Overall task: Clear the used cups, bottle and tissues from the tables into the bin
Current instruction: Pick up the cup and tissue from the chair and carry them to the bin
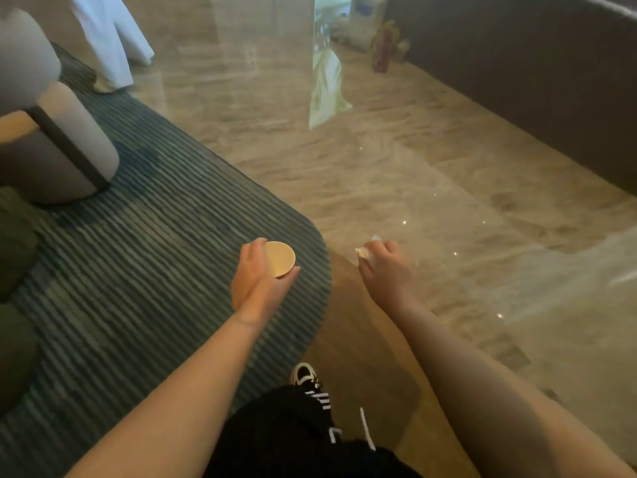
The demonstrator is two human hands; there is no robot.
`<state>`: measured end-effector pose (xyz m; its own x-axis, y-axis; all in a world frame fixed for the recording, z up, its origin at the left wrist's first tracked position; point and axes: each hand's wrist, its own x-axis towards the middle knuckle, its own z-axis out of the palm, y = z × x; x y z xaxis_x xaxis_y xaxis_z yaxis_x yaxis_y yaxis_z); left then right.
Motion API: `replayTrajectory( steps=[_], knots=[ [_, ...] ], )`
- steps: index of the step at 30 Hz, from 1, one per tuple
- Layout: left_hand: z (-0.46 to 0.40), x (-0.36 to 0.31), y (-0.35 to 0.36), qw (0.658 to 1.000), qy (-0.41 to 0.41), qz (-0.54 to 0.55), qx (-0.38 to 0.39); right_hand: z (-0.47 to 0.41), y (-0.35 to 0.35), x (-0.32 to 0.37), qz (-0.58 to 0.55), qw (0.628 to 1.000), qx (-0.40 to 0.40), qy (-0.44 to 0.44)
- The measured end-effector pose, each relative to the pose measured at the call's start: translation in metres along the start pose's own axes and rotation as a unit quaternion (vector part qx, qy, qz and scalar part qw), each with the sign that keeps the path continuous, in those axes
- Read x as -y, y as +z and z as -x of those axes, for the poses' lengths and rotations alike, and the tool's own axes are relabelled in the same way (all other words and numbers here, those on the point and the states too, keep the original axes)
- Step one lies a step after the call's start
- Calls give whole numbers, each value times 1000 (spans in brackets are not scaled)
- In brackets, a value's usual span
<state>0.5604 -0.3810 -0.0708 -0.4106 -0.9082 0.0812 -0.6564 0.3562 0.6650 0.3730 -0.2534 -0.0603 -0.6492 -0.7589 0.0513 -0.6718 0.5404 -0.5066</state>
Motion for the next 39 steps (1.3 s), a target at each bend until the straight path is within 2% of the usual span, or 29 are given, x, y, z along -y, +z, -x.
replayTrajectory(
  steps=[5,11,18,21,26,32,39],
  knots=[
    [-121,-24,14,999,-28,-6,-20,-138,-1,10,-16,1000,11,2],
    [-263,-27,50,997,-59,-6,-55,-300,34,16,-40,998,34,-27],
    [-470,-25,103,983,-142,-21,-111,-544,82,36,-42,987,110,-112],
    [-552,-33,106,971,-189,-36,-142,-641,91,59,-42,977,134,-162],
    [-657,-38,97,956,-229,-44,-175,-775,111,109,-56,964,171,-197],
    [-777,11,76,937,-250,-56,-239,-900,177,188,-66,945,206,-246],
    [-964,137,22,924,-267,-67,-264,-1055,294,328,-35,914,239,-327]
  ],
)
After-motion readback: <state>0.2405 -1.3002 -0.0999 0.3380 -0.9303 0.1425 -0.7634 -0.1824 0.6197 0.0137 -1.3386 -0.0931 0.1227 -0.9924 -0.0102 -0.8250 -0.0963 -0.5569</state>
